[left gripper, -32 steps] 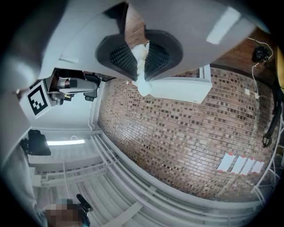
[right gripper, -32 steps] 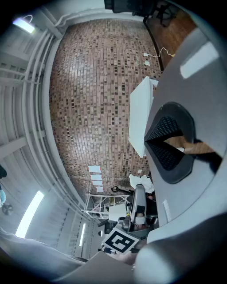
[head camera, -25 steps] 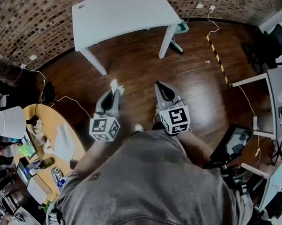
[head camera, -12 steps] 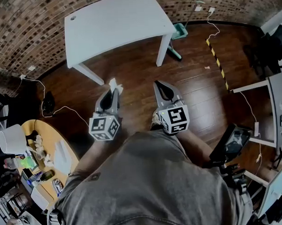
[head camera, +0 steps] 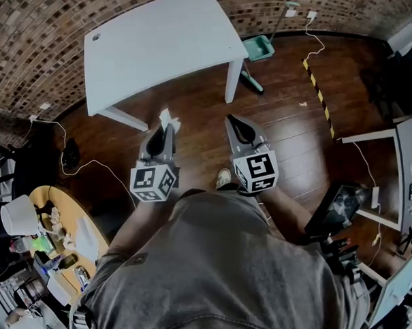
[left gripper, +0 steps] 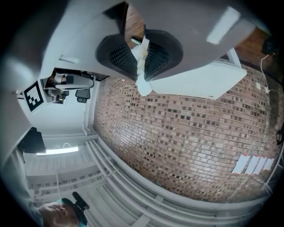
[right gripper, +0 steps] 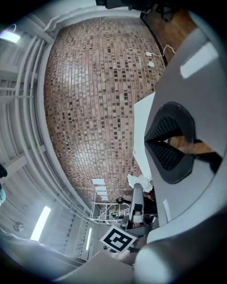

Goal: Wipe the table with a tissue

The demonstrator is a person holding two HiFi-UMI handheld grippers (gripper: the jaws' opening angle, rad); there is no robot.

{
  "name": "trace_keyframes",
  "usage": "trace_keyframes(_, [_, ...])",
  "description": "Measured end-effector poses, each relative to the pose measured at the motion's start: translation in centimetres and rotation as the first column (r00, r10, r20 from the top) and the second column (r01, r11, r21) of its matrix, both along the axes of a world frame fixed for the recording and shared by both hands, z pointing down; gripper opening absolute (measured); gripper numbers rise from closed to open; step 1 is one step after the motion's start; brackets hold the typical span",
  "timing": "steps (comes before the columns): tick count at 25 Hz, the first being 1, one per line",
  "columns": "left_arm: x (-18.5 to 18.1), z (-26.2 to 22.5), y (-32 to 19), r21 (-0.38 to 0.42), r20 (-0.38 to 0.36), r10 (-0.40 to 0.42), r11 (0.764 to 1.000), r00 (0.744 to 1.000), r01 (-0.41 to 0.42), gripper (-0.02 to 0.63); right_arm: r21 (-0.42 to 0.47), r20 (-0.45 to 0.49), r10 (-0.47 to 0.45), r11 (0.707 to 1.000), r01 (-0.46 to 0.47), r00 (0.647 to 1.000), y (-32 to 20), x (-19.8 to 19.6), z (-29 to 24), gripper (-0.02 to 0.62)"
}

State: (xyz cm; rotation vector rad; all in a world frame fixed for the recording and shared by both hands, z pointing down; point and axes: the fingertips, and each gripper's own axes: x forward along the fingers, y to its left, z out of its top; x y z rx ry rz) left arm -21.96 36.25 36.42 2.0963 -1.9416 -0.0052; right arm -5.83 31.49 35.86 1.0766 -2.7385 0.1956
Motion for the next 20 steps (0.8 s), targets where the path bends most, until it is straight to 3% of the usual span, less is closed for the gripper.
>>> trace_keyframes(11, [1.4, 0.3, -5.5, -0.016, -0.008, 0.022, 1.000, 1.000, -0.022, 0.049, -0.034, 0.002, 0.018, 0.999, -0.018, 1.000, -4.7, 1.0, 0.9, 0.014])
trace_keyframes(20, [0.3, 1.3, -14.0, -0.006, -0.035, 0.084, 0.996, 0.996, -0.084, 0.049, -0.019, -0.032, 0.076, 0.997, -0.077, 0.997, -12.2, 0.1, 1.1, 0.015])
